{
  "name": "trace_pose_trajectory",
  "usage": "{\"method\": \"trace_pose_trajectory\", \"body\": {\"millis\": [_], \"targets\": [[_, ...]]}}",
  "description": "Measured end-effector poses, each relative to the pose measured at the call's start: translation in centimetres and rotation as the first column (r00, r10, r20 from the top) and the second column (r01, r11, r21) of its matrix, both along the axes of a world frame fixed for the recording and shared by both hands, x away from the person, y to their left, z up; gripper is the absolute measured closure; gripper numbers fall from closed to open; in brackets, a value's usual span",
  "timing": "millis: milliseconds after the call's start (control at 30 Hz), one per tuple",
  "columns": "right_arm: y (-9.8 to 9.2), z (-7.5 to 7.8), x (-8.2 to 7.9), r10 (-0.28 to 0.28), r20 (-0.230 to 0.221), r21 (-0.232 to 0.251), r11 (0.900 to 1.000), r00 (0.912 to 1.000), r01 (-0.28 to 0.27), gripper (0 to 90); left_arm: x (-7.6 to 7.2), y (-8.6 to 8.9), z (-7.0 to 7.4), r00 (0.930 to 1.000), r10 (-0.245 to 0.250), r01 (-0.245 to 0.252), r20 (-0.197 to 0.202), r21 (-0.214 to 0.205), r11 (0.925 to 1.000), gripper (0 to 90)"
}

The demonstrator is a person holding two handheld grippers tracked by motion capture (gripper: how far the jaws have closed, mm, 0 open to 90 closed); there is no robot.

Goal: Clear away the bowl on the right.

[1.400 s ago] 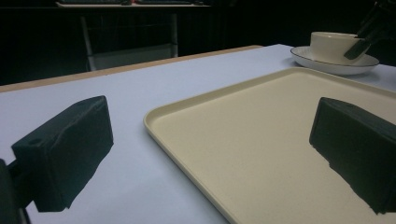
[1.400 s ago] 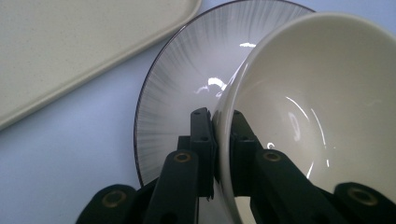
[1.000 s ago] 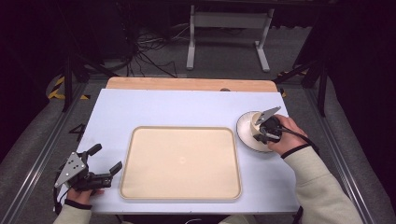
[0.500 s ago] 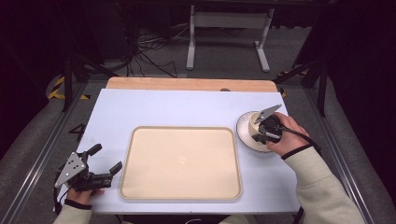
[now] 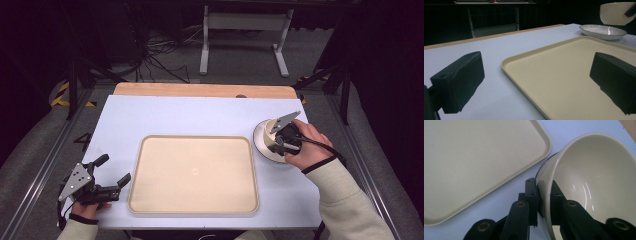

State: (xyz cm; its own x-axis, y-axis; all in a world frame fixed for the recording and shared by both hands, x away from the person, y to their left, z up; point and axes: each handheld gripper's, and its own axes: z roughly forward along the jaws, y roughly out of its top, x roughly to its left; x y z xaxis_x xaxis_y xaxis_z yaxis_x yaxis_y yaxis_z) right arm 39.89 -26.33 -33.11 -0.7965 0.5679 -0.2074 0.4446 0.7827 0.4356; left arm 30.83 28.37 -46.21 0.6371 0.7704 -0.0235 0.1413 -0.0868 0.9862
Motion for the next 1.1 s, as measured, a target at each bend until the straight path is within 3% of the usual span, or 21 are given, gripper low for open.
{"method": "trace_pose_trajectory", "body": {"millis": [633,1100], "targets": [[2.1,1.6,-2.1,0.059,0.011,-0.035,0.9977,0.9982,-0.058,81.8,0.0,0.0,0.0,1.0000,0.002,-0.002,0.002,0.002,1.0000,0.2],[5.2,1.9,-3.5,0.137,0.024,-0.051,0.9894,0.9902,-0.136,81.9,0.0,0.1,0.0,1.0000,0.004,-0.004,-0.001,-0.009,1.0000,0.2]]}}
